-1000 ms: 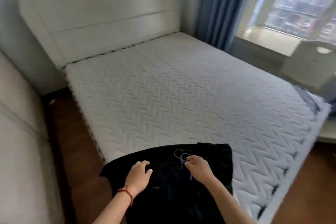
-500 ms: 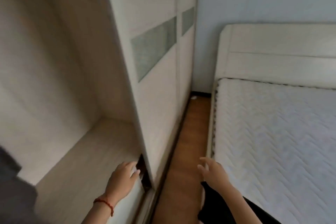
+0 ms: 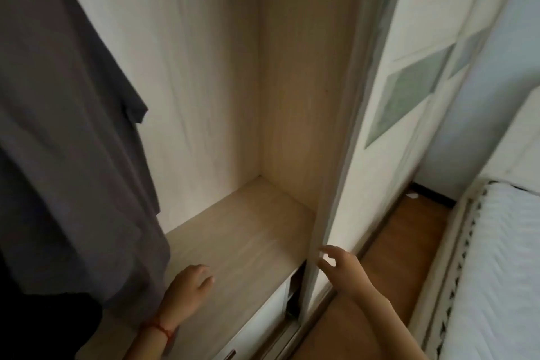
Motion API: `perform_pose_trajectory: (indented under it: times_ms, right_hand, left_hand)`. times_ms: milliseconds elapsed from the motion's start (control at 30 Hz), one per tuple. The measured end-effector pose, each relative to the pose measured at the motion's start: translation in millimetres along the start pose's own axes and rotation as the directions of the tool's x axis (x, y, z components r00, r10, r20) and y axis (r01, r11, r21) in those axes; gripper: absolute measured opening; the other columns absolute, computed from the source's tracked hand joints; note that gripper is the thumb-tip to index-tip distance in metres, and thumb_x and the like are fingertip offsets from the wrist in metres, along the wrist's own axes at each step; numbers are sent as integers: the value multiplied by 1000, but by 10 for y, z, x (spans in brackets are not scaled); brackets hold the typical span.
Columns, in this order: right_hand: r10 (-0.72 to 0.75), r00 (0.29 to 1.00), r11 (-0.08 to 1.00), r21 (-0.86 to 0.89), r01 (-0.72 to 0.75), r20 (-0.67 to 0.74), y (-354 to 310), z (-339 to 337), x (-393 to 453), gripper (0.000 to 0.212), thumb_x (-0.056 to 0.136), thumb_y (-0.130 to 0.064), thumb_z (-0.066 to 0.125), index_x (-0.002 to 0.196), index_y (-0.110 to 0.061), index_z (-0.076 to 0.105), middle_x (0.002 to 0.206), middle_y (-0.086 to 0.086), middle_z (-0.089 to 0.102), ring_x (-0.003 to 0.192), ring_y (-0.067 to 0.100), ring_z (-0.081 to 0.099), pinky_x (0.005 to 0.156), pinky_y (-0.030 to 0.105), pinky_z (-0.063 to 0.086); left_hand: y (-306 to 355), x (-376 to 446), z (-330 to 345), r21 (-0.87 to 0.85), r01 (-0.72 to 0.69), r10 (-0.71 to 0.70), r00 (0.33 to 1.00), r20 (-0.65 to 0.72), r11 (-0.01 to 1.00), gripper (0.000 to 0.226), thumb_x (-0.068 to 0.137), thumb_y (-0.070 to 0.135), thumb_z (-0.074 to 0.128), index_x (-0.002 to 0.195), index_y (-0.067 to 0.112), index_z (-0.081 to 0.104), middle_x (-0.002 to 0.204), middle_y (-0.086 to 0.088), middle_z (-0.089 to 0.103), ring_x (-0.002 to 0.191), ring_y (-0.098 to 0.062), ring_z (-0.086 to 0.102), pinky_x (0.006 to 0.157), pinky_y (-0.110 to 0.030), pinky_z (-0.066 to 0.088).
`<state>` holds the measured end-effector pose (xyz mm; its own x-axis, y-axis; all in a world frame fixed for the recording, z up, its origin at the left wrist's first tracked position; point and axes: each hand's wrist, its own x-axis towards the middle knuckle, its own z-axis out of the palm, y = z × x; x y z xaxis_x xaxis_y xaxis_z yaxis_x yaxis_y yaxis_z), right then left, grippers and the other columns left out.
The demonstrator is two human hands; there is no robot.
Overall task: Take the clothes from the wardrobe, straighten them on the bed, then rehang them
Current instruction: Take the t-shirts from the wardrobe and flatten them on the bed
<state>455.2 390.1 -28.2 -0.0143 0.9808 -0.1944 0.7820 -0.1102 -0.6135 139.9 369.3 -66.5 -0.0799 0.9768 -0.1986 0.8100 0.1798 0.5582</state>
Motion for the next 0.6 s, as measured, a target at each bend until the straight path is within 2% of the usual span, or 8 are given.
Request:
perform_pose_trajectory:
  times_ms: [100, 233, 300, 367, 400, 467, 533, 600]
  right_hand:
    - [-104, 993, 994, -5, 105, 62, -376, -36, 284, 26, 85, -38, 47, 95, -21, 64, 92, 0, 61, 92, 23, 58, 78, 29, 41]
    - [-280, 956, 960, 13, 280, 88, -787, -90, 717, 35, 90, -32, 54, 122, -18, 58, 121, 1, 64, 114, 23, 57, 89, 25, 41]
    - [-380, 915, 925, 49, 377, 133, -977, -128, 906, 49, 83, -48, 50, 120, -17, 61, 122, 1, 64, 115, 19, 58, 88, 21, 40]
    - [-483, 858, 876, 92, 474, 174, -1146, -154, 1112, 69, 71, -61, 40, 113, -14, 65, 111, -1, 67, 108, 12, 60, 77, 13, 37]
    - [-514, 835, 857, 126, 499, 197, -1235, -159, 1213, 62, 75, -58, 45, 110, -12, 66, 105, -1, 67, 106, 10, 60, 76, 13, 37]
    - [-575, 787, 817, 214, 536, 222, -1420, -176, 1385, 32, 88, -33, 58, 111, -13, 65, 111, 1, 65, 109, 14, 59, 85, 19, 42]
    - [-649, 727, 757, 281, 590, 224, -1601, -202, 1486, 28, 89, -22, 59, 116, -14, 63, 117, 0, 62, 109, 15, 58, 89, 19, 40]
    - [-726, 654, 683, 330, 651, 214, -1791, -254, 1528, 29, 89, -22, 60, 116, -15, 63, 118, 0, 63, 109, 16, 58, 92, 21, 41]
  left_hand:
    - [-31, 30, -107, -44, 36, -39, 998, -55, 998, 36, 89, 30, 55, 116, 8, 60, 120, -9, 63, 114, -21, 57, 97, -26, 40]
    - [6, 8, -198, -67, 60, -72, 981, -182, 996, 48, 83, 44, 45, 115, 12, 61, 118, 0, 63, 110, -11, 57, 95, -21, 39]
    - [38, -19, -183, -71, 40, -61, 944, -324, 997, 45, 79, 47, 43, 103, 15, 64, 103, 6, 65, 94, -5, 55, 82, -20, 44]
    - [124, -92, -183, -56, 5, -32, 877, -480, 998, 28, 81, 41, 44, 97, 24, 59, 96, 15, 60, 86, -5, 53, 72, -21, 44]
    - [194, -143, -190, -27, 36, -45, 853, -520, 999, 25, 86, 38, 45, 103, 27, 58, 102, 18, 58, 89, -3, 55, 75, -17, 43]
    - [317, -239, -173, -99, 172, -198, 813, -547, 980, 45, 87, 48, 41, 117, 20, 59, 118, 8, 60, 106, -7, 54, 86, -17, 37]
    - [448, -358, -152, -201, 242, -314, 757, -573, 949, 75, 73, 65, 27, 121, 15, 57, 123, -3, 61, 108, -14, 57, 87, -21, 40]
    - [653, -541, -192, -263, 305, -402, 701, -589, 916, 77, 73, 67, 29, 126, 16, 53, 125, -6, 60, 108, -22, 59, 84, -21, 42]
